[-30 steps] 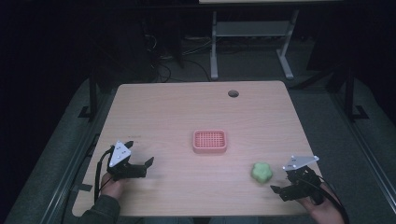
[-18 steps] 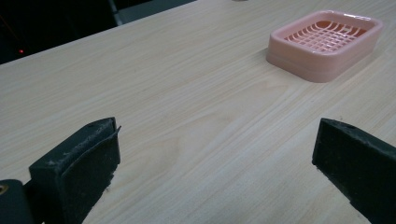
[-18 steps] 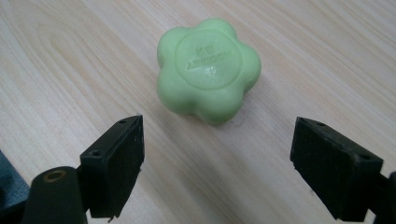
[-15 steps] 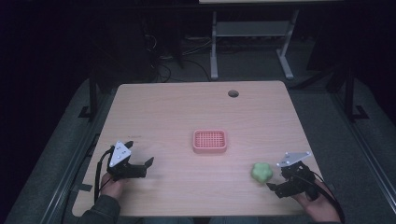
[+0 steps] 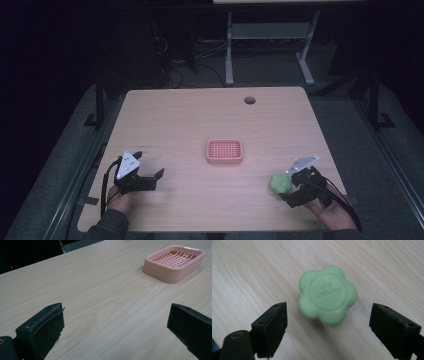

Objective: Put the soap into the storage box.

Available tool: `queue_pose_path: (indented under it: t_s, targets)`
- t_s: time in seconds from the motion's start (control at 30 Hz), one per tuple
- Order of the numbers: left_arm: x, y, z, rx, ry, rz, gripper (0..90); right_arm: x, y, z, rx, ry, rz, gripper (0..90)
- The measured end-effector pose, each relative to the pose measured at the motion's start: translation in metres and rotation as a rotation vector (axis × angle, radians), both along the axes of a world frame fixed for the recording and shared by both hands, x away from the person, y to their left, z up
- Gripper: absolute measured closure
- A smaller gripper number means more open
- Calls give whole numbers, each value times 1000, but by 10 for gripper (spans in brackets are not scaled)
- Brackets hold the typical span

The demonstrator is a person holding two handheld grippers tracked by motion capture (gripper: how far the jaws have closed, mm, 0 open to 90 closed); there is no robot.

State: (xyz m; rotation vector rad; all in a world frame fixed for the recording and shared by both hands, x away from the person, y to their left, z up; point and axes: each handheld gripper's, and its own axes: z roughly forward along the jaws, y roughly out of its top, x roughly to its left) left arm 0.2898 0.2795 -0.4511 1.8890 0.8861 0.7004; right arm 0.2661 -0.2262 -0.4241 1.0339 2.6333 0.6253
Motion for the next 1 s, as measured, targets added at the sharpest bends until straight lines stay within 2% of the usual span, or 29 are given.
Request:
queue_pose_path:
  t_s: [0.17, 0.23, 0.43, 0.73, 0.9, 1.0]
  targets:
    - [0, 1, 0, 2, -1, -2, 2, 7, 9, -1, -23, 27, 27, 146]
    - [0, 1, 1, 1, -2, -2, 2, 9, 11, -2, -40, 30, 22, 147]
    - [0, 1, 1, 1, -3, -2, 2, 14, 14, -2, -38, 49, 25, 146]
    - [-1, 1, 1, -5, -6, -3, 2, 21, 22, -8, -71, 83, 36, 147]
    - [-1, 1, 1, -5, -5, -4, 2, 26, 25, -10, -79, 79, 33, 146]
    - [-1, 1, 1, -6, -5, -4, 2, 27, 28, -13, -91, 94, 37, 147]
